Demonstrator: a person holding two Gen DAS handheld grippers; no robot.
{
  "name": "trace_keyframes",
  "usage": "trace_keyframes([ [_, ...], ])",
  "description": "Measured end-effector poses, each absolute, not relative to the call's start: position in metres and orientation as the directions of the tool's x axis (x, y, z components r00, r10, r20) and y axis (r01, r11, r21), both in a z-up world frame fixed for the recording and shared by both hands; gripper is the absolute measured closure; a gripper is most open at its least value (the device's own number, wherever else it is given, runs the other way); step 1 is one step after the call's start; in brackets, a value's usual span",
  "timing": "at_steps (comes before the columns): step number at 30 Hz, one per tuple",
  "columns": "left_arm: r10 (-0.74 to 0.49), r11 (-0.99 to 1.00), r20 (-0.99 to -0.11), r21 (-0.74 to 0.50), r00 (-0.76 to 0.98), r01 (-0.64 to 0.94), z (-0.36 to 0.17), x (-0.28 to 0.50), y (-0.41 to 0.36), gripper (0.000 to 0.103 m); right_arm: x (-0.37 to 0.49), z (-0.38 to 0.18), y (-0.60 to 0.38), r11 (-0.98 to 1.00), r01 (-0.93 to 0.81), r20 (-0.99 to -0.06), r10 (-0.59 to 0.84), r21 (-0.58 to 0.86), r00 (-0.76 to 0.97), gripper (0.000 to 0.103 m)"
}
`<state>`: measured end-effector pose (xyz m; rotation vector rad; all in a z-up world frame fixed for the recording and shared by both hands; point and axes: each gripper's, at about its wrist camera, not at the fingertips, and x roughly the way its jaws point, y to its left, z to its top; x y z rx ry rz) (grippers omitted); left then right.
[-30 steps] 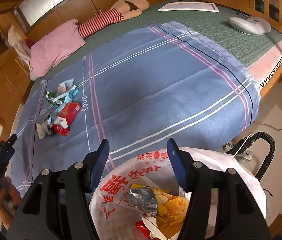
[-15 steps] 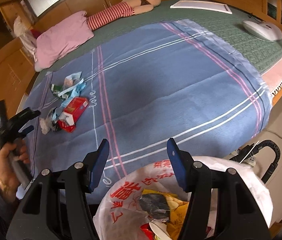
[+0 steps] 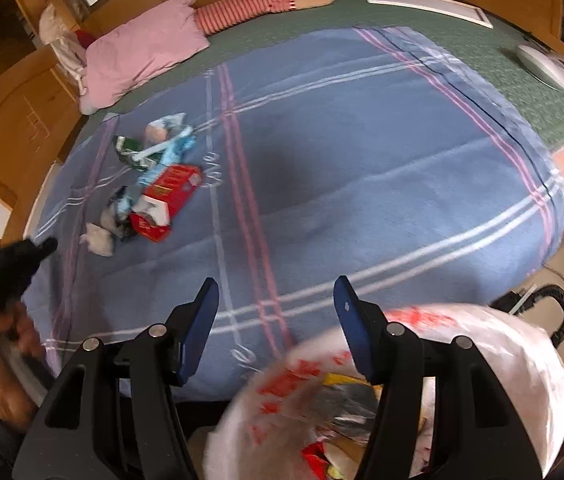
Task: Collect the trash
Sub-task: 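Move both tools back over the remaining trash on the bed, then grasp the light blue knitted cloth with the right tool and lift it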
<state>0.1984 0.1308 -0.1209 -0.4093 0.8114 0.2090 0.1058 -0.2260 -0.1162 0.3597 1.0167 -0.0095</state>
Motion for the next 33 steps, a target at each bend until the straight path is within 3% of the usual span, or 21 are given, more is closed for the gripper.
trace_keyframes([
  [7, 0.100, 0.886, -0.716, -0.251, 0.691, -0.388, -0.112, 0.159, 0.139, 0.101, 0.172, -0.109, -0.168, 0.945, 0.090, -0.795, 0.210, 0.315, 0.569, 0.044],
  [10, 0.115, 0.882, -0.686, -0.263, 0.718, -0.392, -0.106, 0.151, 0.143, 0.101, 0.217, -0.116, -0.134, 0.944, 0.069, -0.795, 0.231, 0.323, 0.562, 0.037],
  [16, 0.097, 0.889, -0.712, -0.252, 0.696, -0.381, -0.112, 0.158, 0.142, 0.101, 0.275, -0.148, -0.087, 0.951, 0.092, -0.853, 0.219, 0.295, 0.475, 0.034],
  [20, 0.101, 0.886, -0.709, -0.255, 0.698, -0.387, -0.113, 0.156, 0.144, 0.101, 0.282, -0.162, -0.059, 0.980, 0.049, -0.871, 0.148, 0.193, 0.469, 0.034],
  [21, 0.100, 0.883, -0.712, -0.259, 0.695, -0.392, -0.113, 0.157, 0.145, 0.101, 0.280, -0.161, -0.057, 0.984, 0.032, -0.868, 0.140, 0.176, 0.476, 0.038],
  [23, 0.096, 0.882, -0.717, -0.261, 0.690, -0.393, -0.114, 0.156, 0.144, 0.101, 0.275, -0.159, -0.052, 0.990, -0.011, -0.866, 0.131, 0.144, 0.483, 0.074],
  [25, 0.092, 0.885, -0.721, -0.256, 0.687, -0.388, -0.115, 0.157, 0.142, 0.101, 0.272, -0.159, -0.054, 0.992, -0.031, -0.870, 0.122, 0.122, 0.478, 0.093],
  [28, 0.094, 0.885, -0.722, -0.254, 0.685, -0.389, -0.116, 0.157, 0.142, 0.101, 0.265, -0.159, -0.065, 0.989, -0.031, -0.865, 0.139, 0.141, 0.482, 0.098],
  [33, 0.093, 0.885, -0.728, -0.253, 0.679, -0.391, -0.117, 0.157, 0.142, 0.101, 0.247, -0.158, -0.089, 0.986, -0.021, -0.861, 0.153, 0.163, 0.485, 0.099],
])
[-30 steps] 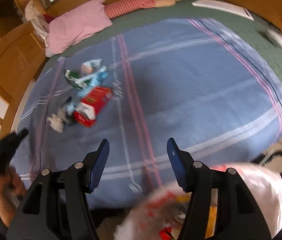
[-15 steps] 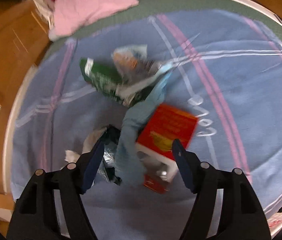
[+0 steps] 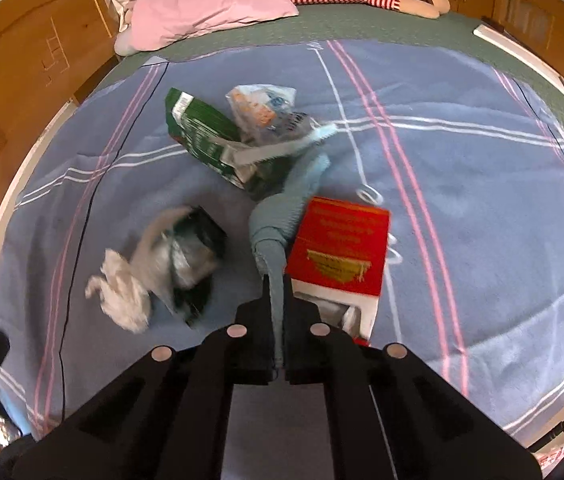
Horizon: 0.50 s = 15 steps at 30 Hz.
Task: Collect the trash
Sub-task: 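Grasp the light blue knitted cloth with the right tool and lift it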
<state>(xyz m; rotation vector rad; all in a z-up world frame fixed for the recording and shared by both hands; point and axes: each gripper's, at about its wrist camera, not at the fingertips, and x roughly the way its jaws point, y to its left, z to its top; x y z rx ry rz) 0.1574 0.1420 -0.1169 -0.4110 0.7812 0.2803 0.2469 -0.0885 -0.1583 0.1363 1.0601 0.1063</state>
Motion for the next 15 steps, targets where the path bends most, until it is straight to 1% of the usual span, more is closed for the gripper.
trace_keyframes([
  [9, 0.090, 0.885, -0.732, -0.253, 0.675, -0.392, -0.117, 0.160, 0.142, 0.101, 0.209, -0.145, -0.144, 0.991, 0.000, -0.853, 0.113, 0.131, 0.509, 0.099],
  [15, 0.076, 0.871, -0.738, -0.278, 0.670, -0.405, -0.120, 0.161, 0.147, 0.101, 0.184, -0.135, -0.170, 0.988, -0.012, -0.858, 0.138, 0.151, 0.495, 0.099],
])
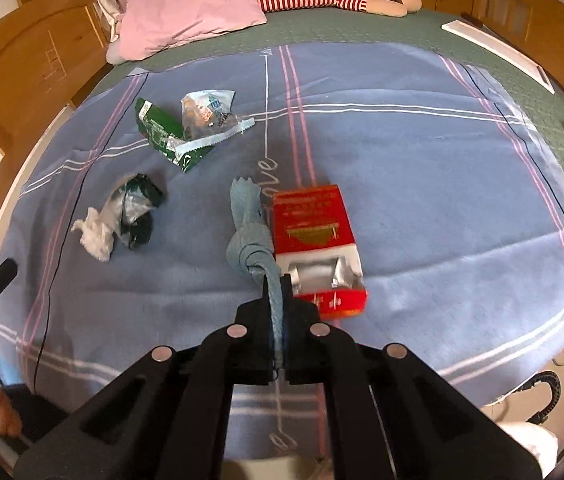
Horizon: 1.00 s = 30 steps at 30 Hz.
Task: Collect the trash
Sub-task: 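Grasp the light blue knitted cloth with the right tool and lift it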
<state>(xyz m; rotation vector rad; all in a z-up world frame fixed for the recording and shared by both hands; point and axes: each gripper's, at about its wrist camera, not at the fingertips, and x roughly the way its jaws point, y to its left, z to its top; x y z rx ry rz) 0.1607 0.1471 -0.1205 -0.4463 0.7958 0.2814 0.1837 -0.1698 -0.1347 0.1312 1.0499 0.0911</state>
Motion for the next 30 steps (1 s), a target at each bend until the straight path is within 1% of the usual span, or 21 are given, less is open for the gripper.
trace_keyframes([
  [4, 0.078, 0.876, -0.737, -0.270, 0.671, -0.399, -0.120, 0.160, 0.144, 0.101, 0.173, -0.136, -0.176, 0.990, -0.033, -0.875, 0.137, 0.138, 0.465, 0.099],
  [6, 0.078, 0.876, -0.738, -0.270, 0.670, -0.400, -0.120, 0.160, 0.144, 0.101, 0.170, -0.139, -0.178, 0.989, -0.032, -0.882, 0.143, 0.144, 0.449, 0.096],
  [7, 0.077, 0.876, -0.738, -0.270, 0.670, -0.399, -0.120, 0.160, 0.144, 0.101, 0.171, -0.140, -0.179, 0.989, -0.024, -0.884, 0.143, 0.148, 0.445, 0.089],
  [8, 0.077, 0.877, -0.738, -0.269, 0.670, -0.398, -0.120, 0.160, 0.144, 0.101, 0.172, -0.141, -0.182, 0.987, -0.007, -0.882, 0.144, 0.158, 0.448, 0.079],
  [10, 0.079, 0.880, -0.739, -0.264, 0.669, -0.395, -0.120, 0.159, 0.142, 0.101, 0.175, -0.141, -0.184, 0.986, 0.016, -0.878, 0.142, 0.168, 0.458, 0.068],
  [12, 0.077, 0.883, -0.740, -0.261, 0.668, -0.390, -0.121, 0.160, 0.141, 0.101, 0.181, -0.140, -0.180, 0.984, 0.017, -0.867, 0.148, 0.177, 0.476, 0.068],
  [16, 0.073, 0.891, -0.741, -0.252, 0.667, -0.378, -0.121, 0.161, 0.138, 0.101, 0.198, -0.144, -0.156, 0.991, -0.042, -0.869, 0.131, 0.126, 0.476, 0.068],
  [20, 0.080, 0.901, -0.734, -0.236, 0.674, -0.363, -0.118, 0.162, 0.135, 0.101, 0.215, -0.168, -0.133, 0.998, -0.064, -0.906, 0.044, 0.019, 0.421, 0.068],
  [22, 0.077, 0.906, -0.733, -0.232, 0.675, -0.355, -0.118, 0.162, 0.134, 0.101, 0.216, -0.171, -0.123, 0.995, -0.079, -0.900, -0.014, -0.053, 0.435, 0.068],
  [24, 0.072, 0.906, -0.735, -0.234, 0.674, -0.352, -0.119, 0.163, 0.133, 0.101, 0.215, -0.173, -0.116, 0.991, -0.098, -0.900, -0.040, -0.091, 0.433, 0.068],
  [30, 0.074, 0.903, -0.736, -0.237, 0.673, -0.357, -0.119, 0.163, 0.135, 0.101, 0.206, -0.174, -0.106, 0.984, -0.136, -0.909, -0.048, -0.113, 0.413, 0.068],
])
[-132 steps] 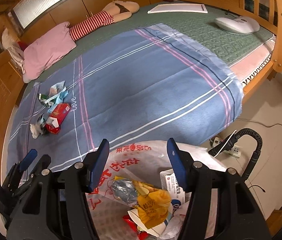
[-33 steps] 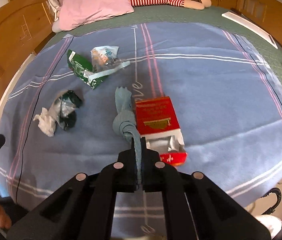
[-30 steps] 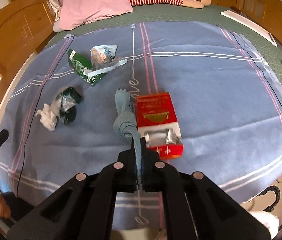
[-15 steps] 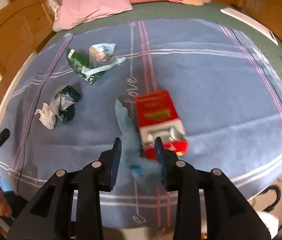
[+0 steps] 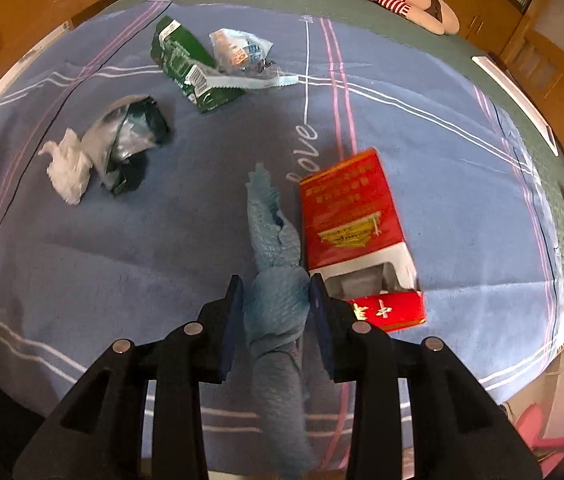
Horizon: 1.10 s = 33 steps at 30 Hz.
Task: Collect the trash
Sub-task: 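Grasp the light blue knitted cloth with the right tool and lift it, then carry the blue cloth over the bin and open the right tool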
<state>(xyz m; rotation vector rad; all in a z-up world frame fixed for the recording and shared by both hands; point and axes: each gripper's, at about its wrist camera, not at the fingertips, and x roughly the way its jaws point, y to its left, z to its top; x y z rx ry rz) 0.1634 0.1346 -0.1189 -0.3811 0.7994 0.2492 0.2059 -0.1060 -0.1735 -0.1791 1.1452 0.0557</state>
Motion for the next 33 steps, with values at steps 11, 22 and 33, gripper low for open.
trace_keyframes([
  [11, 0.079, 0.901, -0.739, -0.234, 0.669, -0.365, -0.119, 0.163, 0.136, 0.101, 0.209, -0.194, -0.116, 0.994, -0.104, -0.948, 0.010, -0.025, 0.317, 0.064],
  [22, 0.068, 0.928, -0.726, -0.206, 0.684, -0.311, -0.116, 0.163, 0.124, 0.101, 0.196, -0.171, -0.114, 0.994, -0.093, -0.907, 0.085, 0.051, 0.412, 0.073],
  [33, 0.054, 0.974, -0.692, -0.122, 0.720, -0.191, -0.107, 0.164, 0.095, 0.101, 0.175, -0.142, -0.116, 0.992, -0.102, -0.874, 0.111, 0.071, 0.473, 0.073],
])
